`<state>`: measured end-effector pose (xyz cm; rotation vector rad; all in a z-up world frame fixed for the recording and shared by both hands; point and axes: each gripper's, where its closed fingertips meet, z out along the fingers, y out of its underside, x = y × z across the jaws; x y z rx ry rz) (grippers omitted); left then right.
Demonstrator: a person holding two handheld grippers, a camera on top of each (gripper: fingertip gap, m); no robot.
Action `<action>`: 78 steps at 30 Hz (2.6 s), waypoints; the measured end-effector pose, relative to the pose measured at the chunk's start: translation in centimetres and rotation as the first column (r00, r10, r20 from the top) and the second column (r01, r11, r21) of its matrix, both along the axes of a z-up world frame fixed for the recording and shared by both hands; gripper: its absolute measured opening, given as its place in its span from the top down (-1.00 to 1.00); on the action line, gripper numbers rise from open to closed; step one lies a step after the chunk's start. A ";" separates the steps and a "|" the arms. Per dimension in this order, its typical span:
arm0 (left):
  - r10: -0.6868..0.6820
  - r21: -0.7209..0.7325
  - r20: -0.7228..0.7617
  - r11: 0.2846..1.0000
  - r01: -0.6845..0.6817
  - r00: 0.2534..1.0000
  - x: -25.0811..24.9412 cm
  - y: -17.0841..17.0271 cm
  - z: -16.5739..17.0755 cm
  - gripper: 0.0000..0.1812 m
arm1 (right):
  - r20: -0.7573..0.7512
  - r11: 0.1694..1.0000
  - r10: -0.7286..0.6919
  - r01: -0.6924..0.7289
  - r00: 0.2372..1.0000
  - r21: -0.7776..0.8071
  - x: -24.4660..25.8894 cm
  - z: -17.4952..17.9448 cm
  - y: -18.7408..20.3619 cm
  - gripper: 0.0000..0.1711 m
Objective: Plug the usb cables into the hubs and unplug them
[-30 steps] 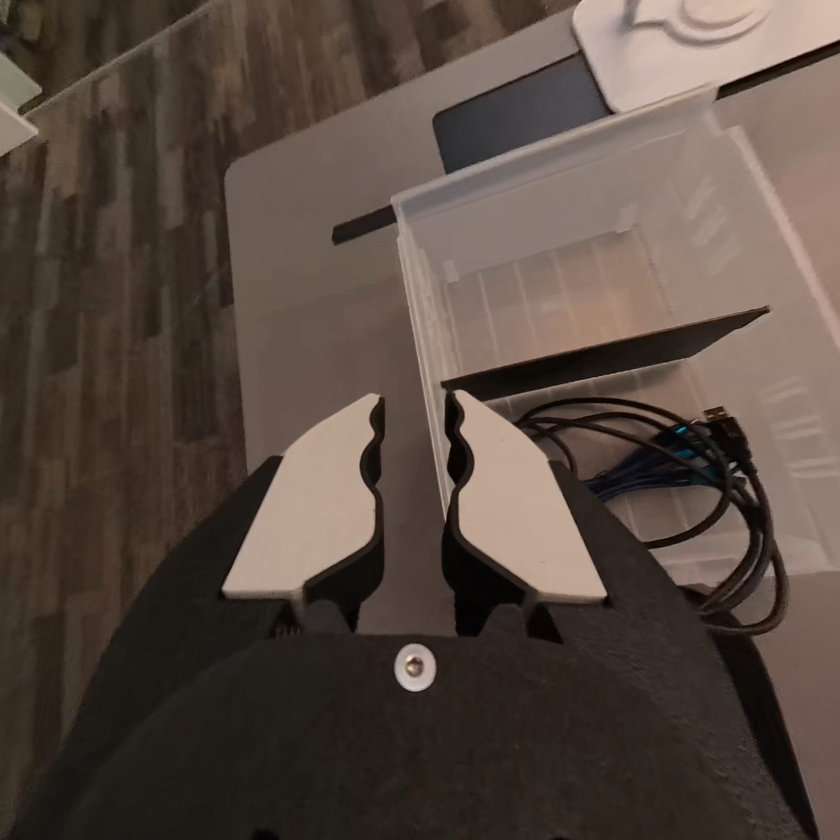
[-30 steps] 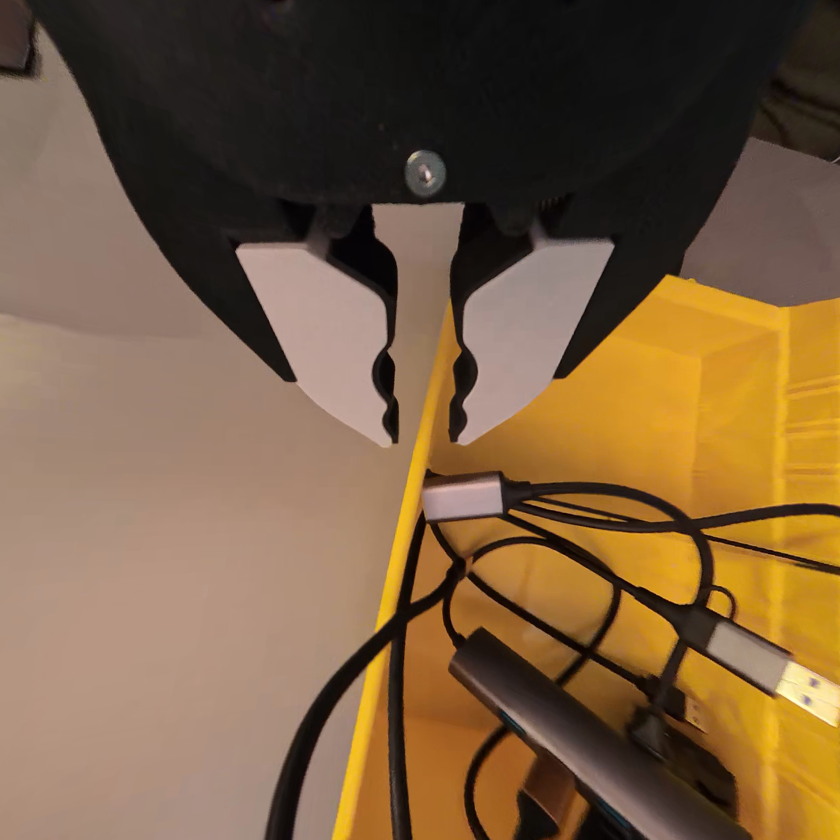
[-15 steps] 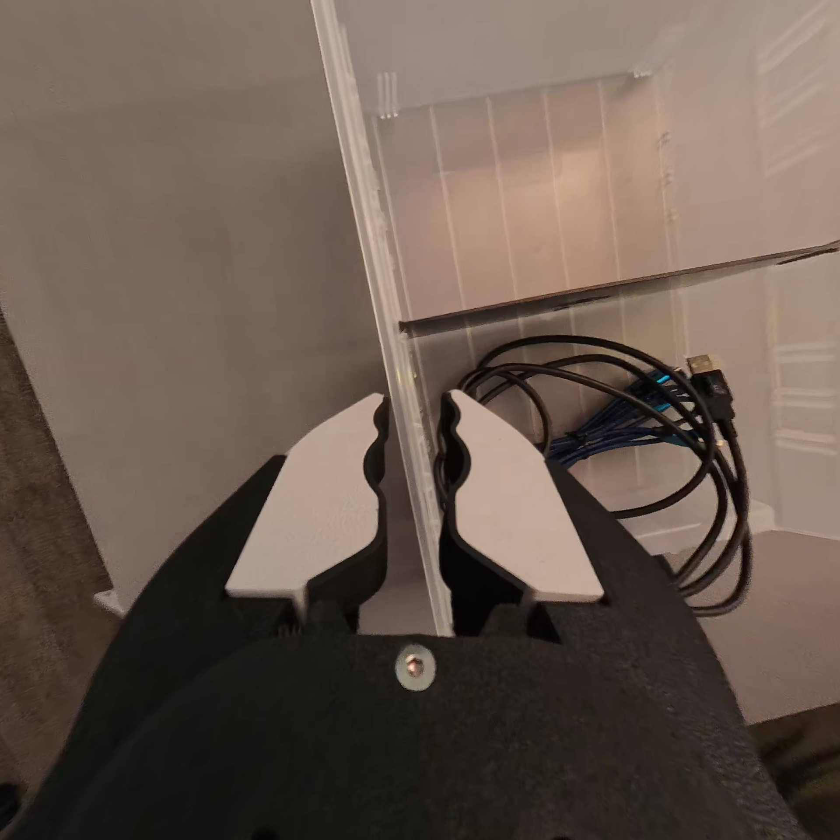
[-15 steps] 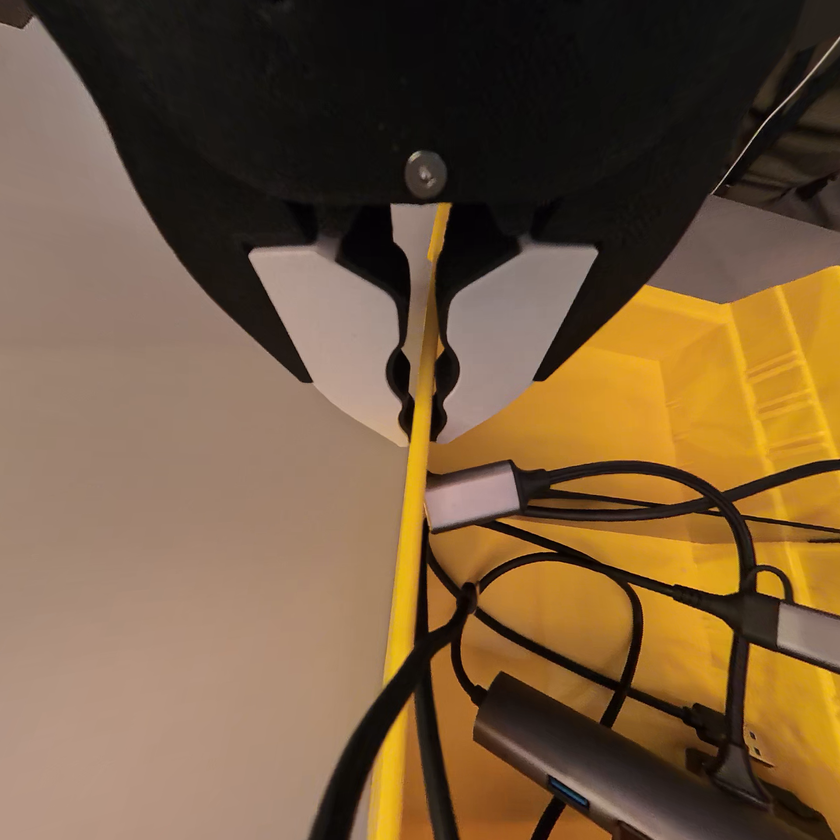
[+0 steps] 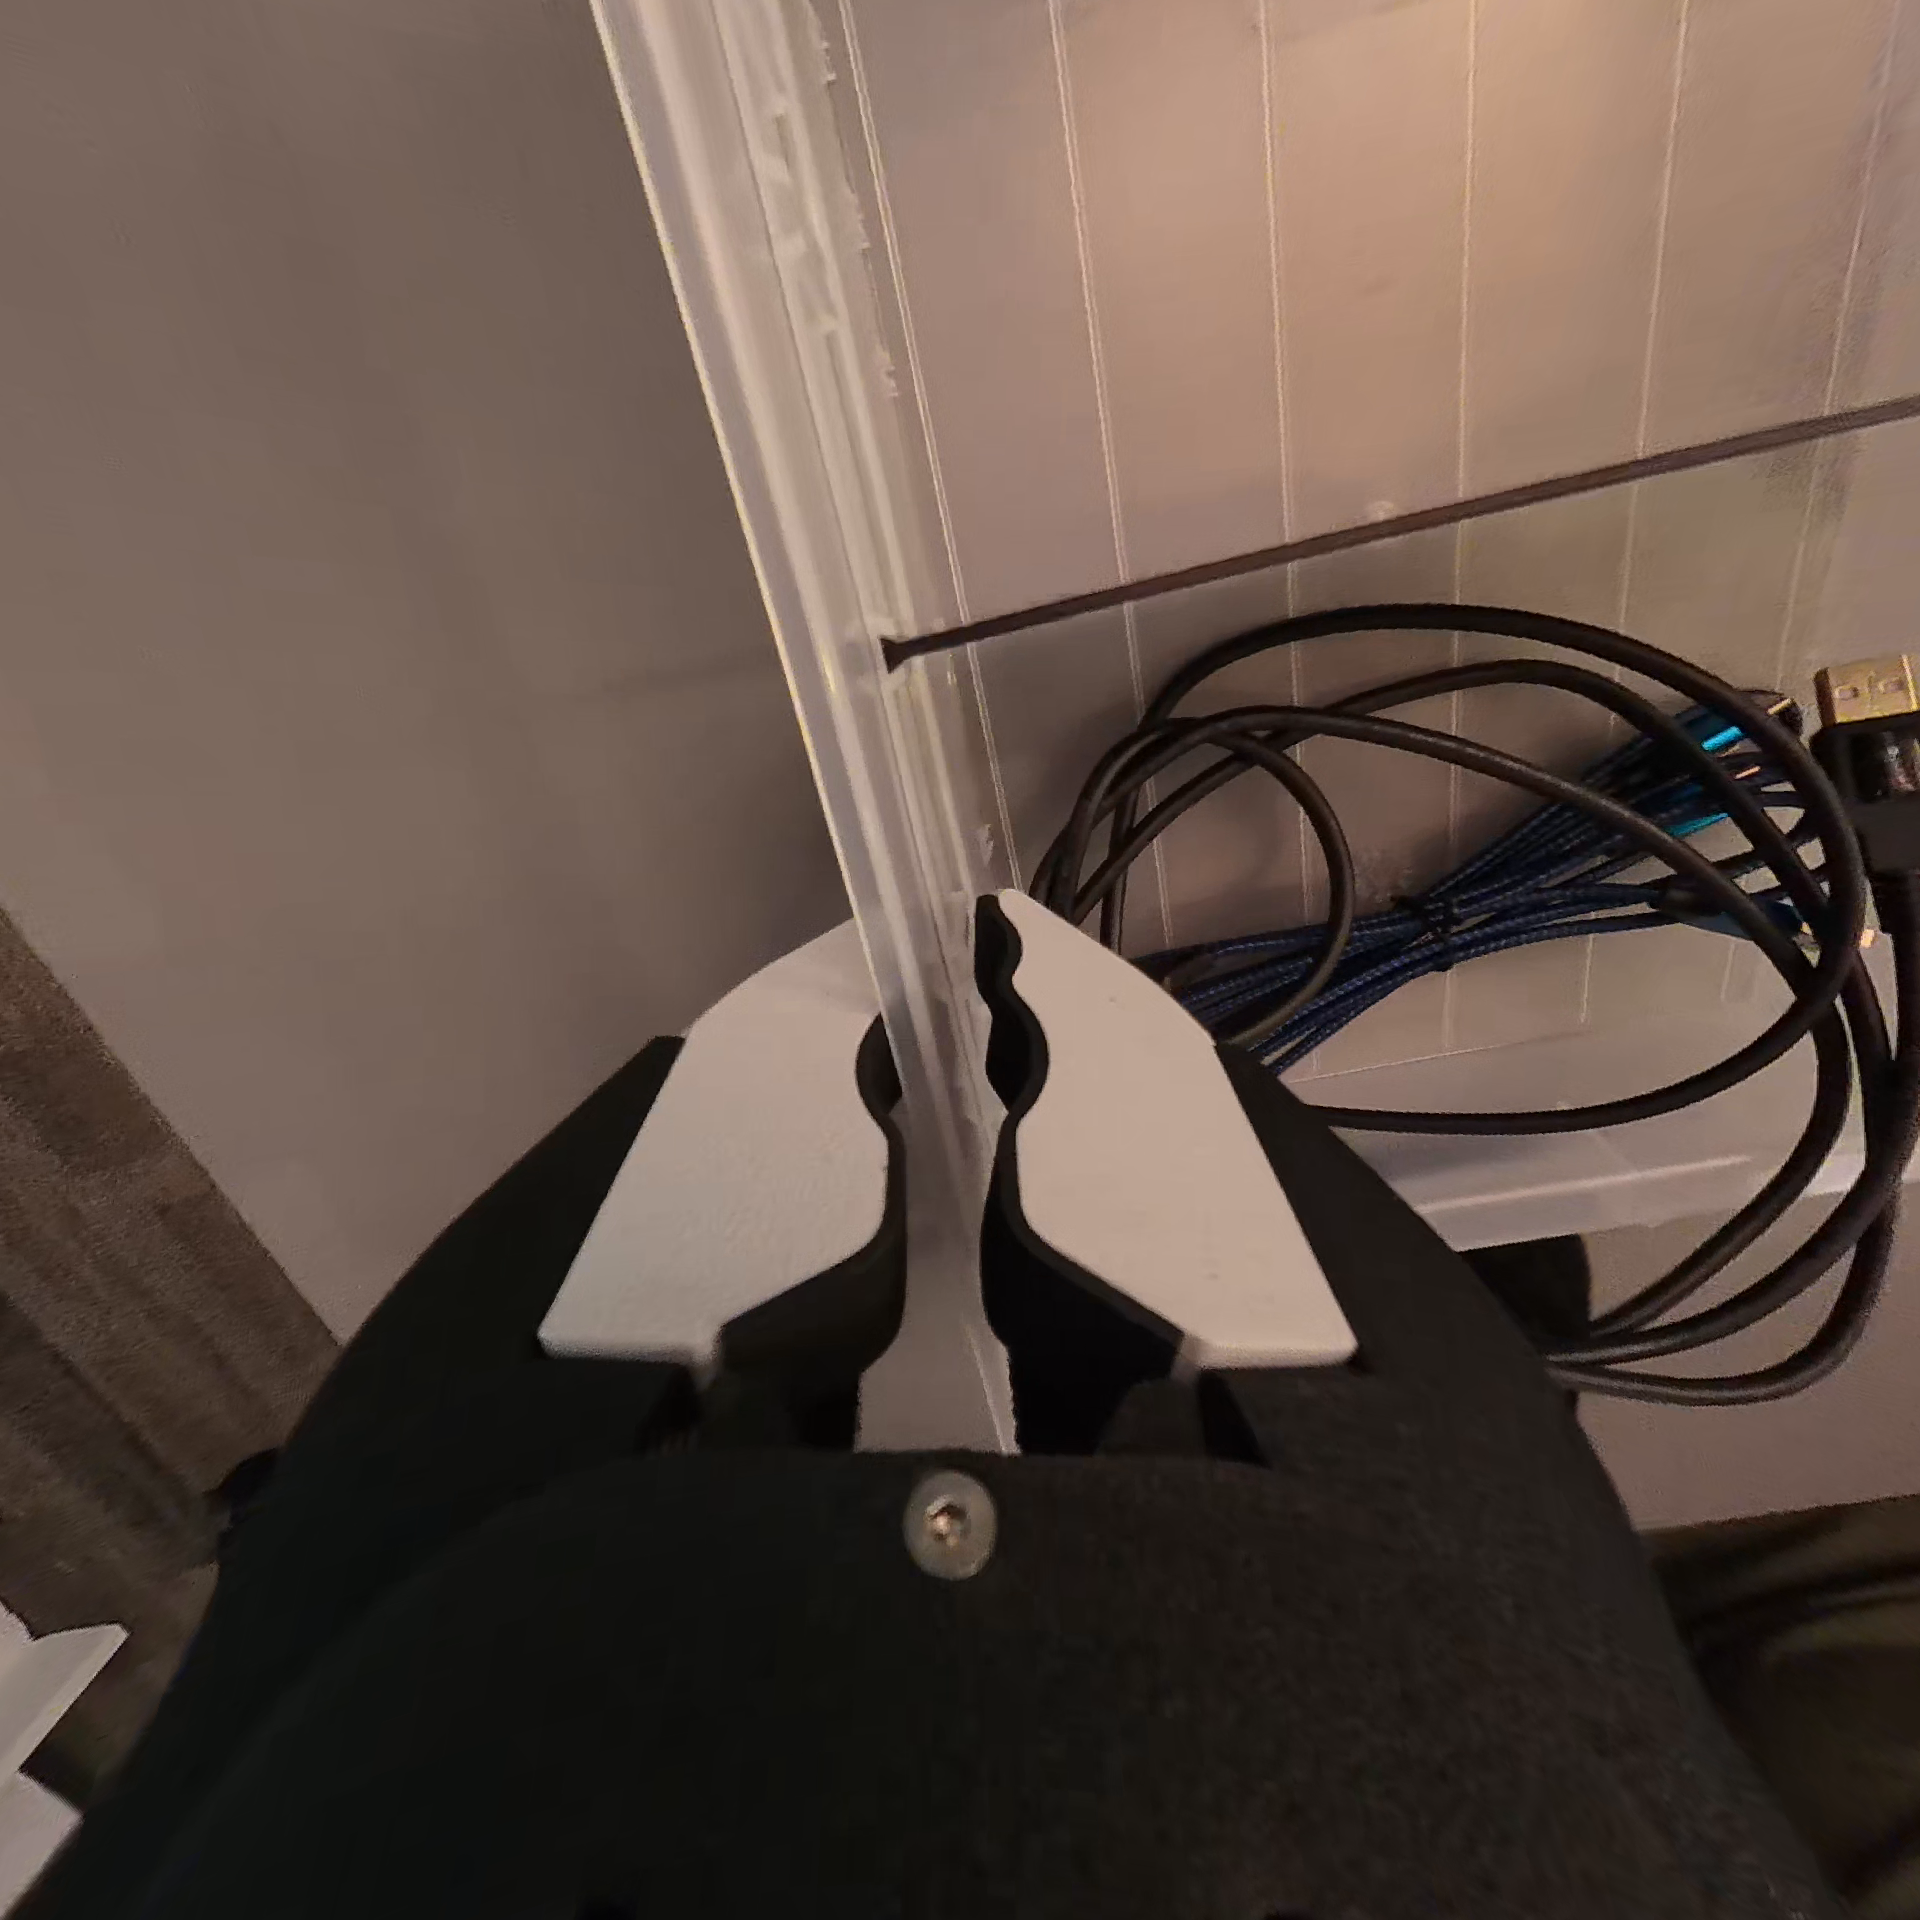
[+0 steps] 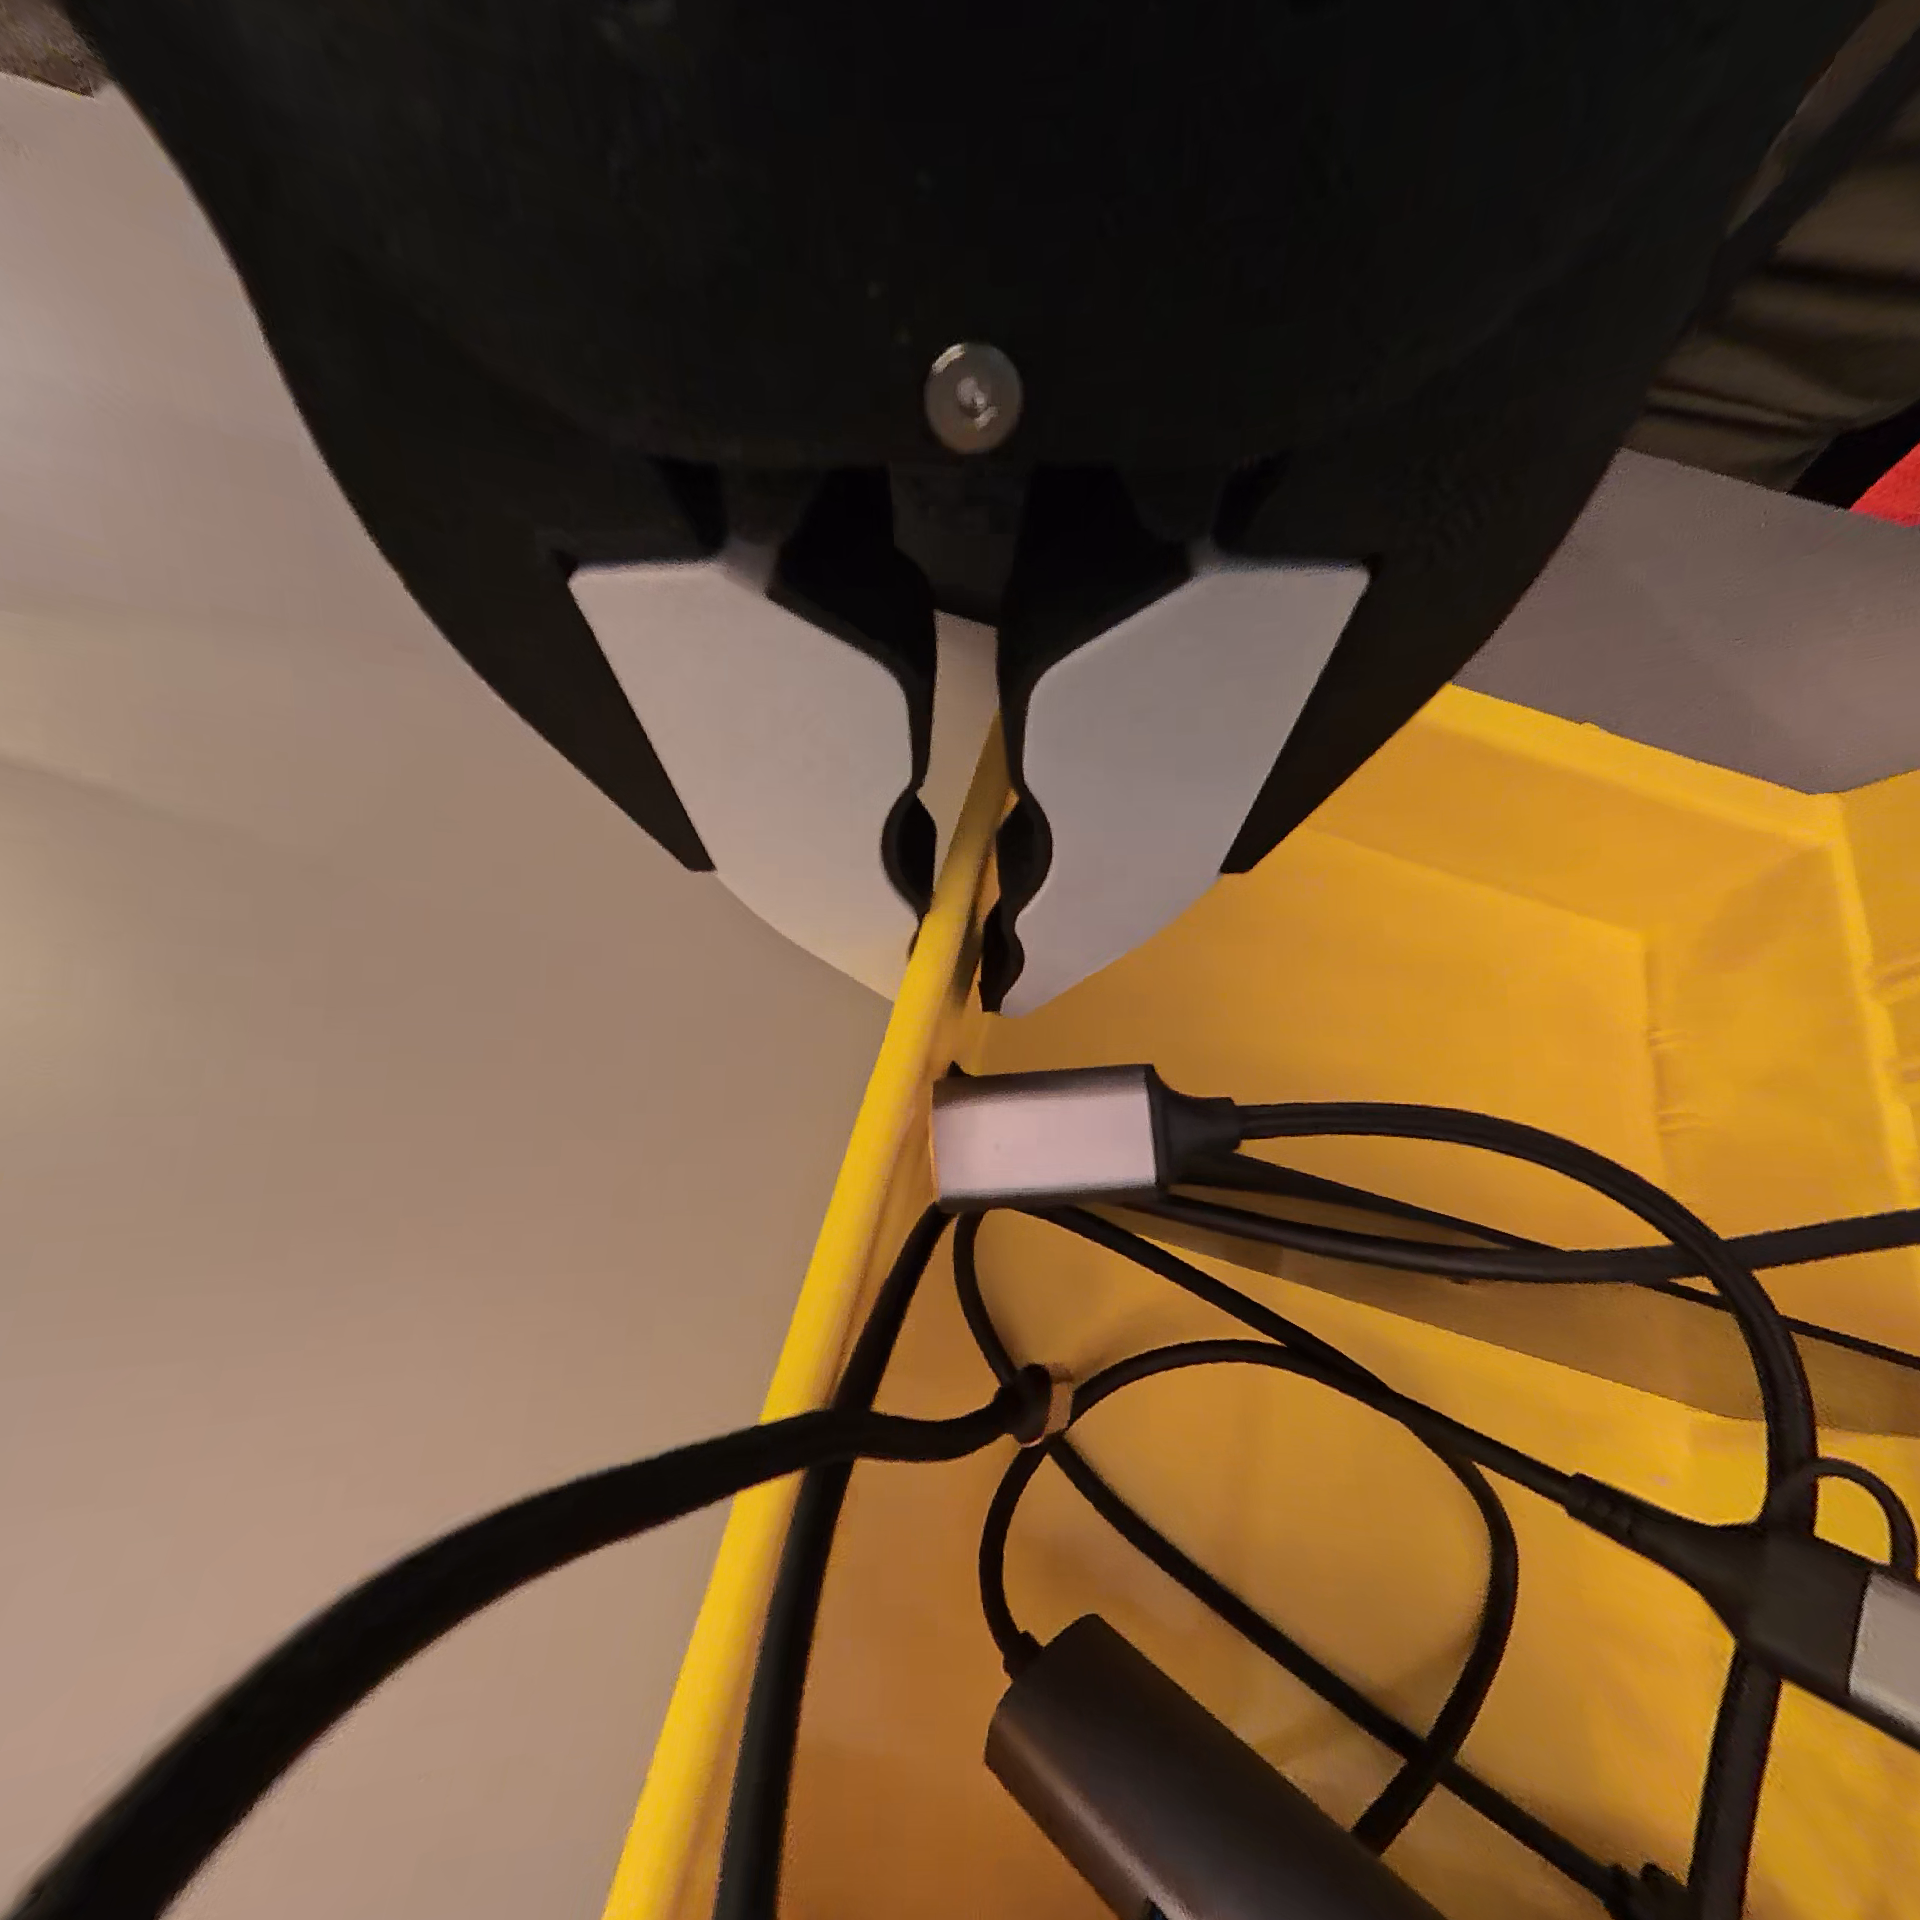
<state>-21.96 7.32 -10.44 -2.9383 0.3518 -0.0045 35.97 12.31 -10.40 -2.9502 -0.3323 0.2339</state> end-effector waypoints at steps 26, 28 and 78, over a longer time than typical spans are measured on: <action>-0.140 0.469 0.011 0.875 0.119 0.990 6.0 0.4 11.9 0.63 | -0.058 0.765 0.219 -0.135 0.974 0.629 -9.4 13.3 0.8 0.79; -0.138 0.612 0.016 0.785 0.099 0.990 5.7 0.7 15.2 0.64 | -0.177 0.615 0.428 -0.142 0.886 0.776 -15.7 16.9 -1.3 0.79; -0.325 0.777 -0.010 0.592 0.212 0.946 7.8 -3.0 20.6 0.62 | -0.051 0.991 -0.025 0.018 0.998 -0.134 -31.9 -0.1 4.4 0.91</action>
